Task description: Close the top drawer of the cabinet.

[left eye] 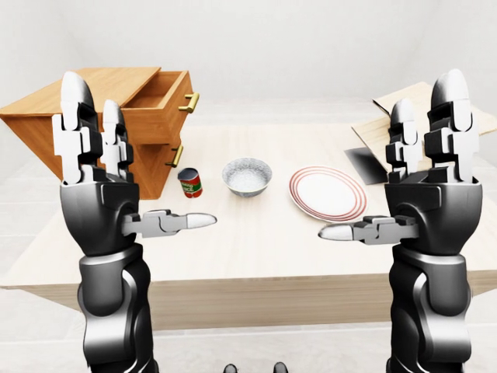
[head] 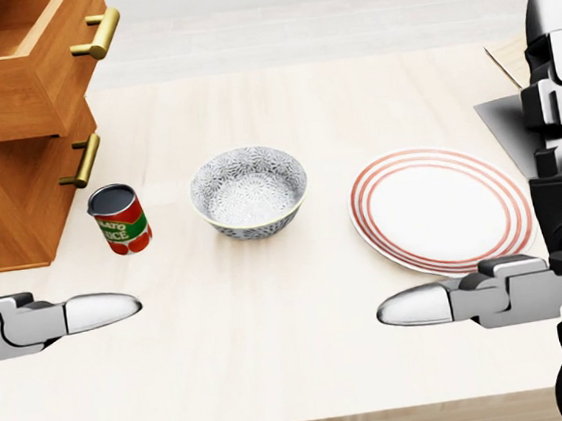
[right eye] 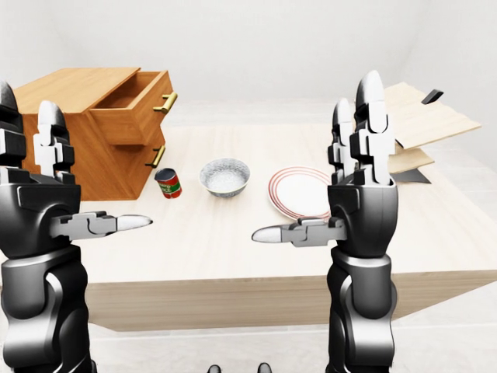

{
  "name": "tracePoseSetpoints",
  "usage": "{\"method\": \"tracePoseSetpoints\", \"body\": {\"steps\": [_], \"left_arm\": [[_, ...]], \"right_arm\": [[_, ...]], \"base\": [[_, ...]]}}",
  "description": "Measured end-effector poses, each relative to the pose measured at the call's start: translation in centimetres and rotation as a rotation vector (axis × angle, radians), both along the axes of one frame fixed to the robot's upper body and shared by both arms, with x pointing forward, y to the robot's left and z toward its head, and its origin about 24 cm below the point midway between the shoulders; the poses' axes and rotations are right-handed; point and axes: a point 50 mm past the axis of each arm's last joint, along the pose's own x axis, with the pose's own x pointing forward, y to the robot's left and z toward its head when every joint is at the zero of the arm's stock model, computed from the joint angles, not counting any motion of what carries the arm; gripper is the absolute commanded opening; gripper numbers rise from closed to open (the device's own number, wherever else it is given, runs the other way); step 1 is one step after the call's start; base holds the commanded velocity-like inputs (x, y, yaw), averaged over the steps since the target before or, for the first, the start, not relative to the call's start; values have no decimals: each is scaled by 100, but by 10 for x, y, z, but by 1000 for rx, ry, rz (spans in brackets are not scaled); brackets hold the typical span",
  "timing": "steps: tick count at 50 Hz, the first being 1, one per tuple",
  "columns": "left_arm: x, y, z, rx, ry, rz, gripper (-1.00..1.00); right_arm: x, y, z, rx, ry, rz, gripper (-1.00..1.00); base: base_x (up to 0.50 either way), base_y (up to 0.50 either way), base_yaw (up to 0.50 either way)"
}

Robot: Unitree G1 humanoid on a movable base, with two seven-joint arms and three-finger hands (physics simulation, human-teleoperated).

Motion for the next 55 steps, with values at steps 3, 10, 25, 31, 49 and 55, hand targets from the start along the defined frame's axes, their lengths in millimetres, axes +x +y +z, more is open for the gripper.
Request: {"method": "tracePoseSetpoints", "body": {"steps": [3,10,25,31,49,55], "left_arm": [[0,1,0,1,1,2,100],[0,2,2,3,-9,6,100],[-1,3,4,2,-21,12,100],[1,4,2,9,-8,18,100],[3,5,-1,20,12,29,100],[3,4,-2,21,14,24,100]], "right_arm": [[0,0,0,-5,-2,2,100],[-1,0,1,-12,-7,3,100],[-1,-1,2,-19,-11,4,100],[-1,0,0,-21,-2,8,100],[-2,1,-3,-18,15,30,100],[-2,1,-5,-13,23,37,100]], "base": [[3,50,0],[3,50,0],[3,50,0],[4,50,0],[19,46,0],[47,25,0]]}}
